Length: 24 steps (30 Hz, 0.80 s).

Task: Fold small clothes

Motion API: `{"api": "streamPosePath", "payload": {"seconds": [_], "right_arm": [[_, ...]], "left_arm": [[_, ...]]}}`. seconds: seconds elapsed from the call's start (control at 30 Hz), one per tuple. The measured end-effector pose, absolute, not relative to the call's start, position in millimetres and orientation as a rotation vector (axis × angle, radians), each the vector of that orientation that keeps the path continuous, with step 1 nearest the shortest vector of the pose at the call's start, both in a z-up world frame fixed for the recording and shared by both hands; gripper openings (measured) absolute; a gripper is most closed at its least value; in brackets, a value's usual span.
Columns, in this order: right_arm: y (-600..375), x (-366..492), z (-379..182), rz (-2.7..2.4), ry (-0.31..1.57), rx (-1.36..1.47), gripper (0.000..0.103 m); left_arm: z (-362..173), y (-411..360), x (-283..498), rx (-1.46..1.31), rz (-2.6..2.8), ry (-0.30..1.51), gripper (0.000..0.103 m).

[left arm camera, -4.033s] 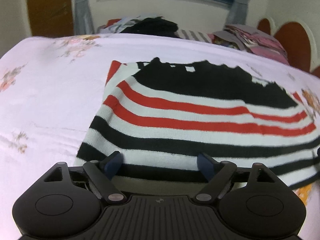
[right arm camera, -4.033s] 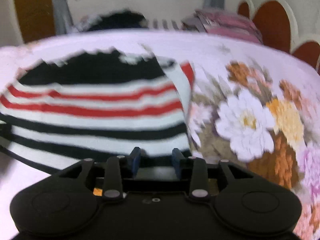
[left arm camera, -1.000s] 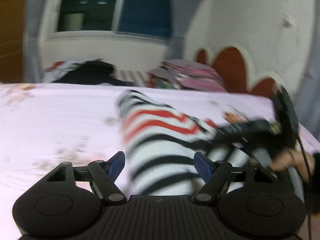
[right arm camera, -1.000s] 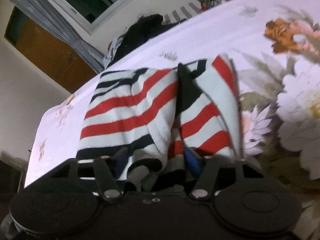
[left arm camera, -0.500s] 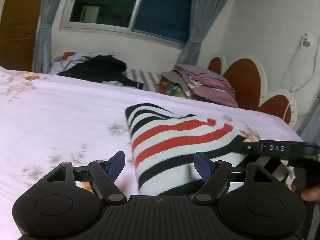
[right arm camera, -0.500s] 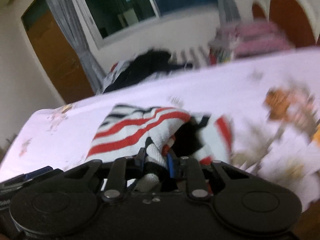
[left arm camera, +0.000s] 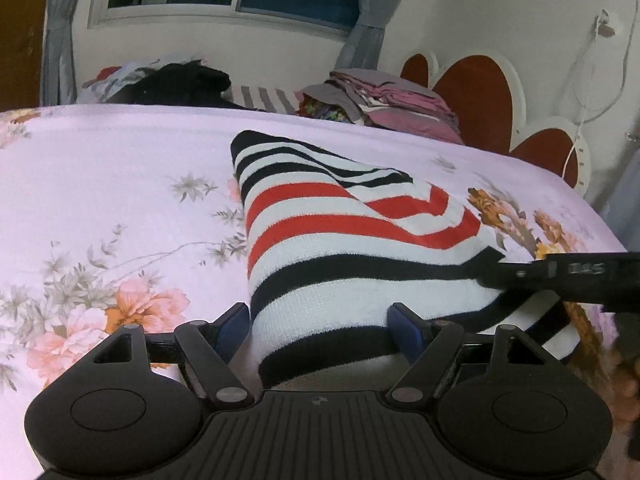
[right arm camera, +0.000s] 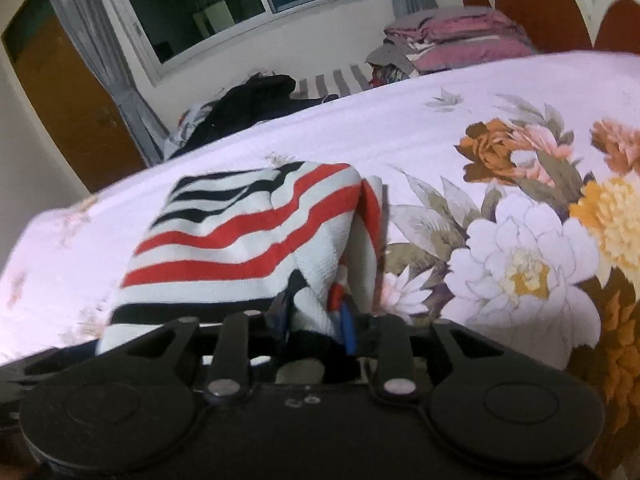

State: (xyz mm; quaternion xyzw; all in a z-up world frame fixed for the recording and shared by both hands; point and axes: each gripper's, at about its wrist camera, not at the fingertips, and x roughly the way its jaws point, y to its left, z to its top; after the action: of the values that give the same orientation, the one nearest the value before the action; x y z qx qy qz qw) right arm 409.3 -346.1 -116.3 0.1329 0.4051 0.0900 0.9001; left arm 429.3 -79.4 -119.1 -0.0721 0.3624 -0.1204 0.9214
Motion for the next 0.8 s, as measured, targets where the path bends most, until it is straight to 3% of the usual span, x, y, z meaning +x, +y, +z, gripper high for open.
{"api": "streamPosePath", "payload": {"seconds": [0.23, 0.5, 0.63, 0.7, 0.8], "right_arm": [[-359, 382, -117, 0.204, 0.887, 0.305, 0.038], [-372, 357, -134, 0.211, 0.927, 0.424, 0.02], [-384, 344, -146, 0.205, 0.941, 0.479, 0.02], [-383, 340, -142, 0.199, 0.945, 0.446, 0.028], [-383, 341, -133, 0.192, 0.938, 0.432, 0.029]], "left_arm": [[-122, -78, 429, -0.164, -0.245, 0.757, 0.076], [-127, -68, 431, -0.151, -0.275, 0.794, 0.078], [-130, -64, 429, -0.163, -0.283, 0.809, 0.078], [-129, -64, 428, -0.163, -0.279, 0.811, 0.078], [-125, -63, 427, -0.176, -0.272, 0.823, 0.078]]}}
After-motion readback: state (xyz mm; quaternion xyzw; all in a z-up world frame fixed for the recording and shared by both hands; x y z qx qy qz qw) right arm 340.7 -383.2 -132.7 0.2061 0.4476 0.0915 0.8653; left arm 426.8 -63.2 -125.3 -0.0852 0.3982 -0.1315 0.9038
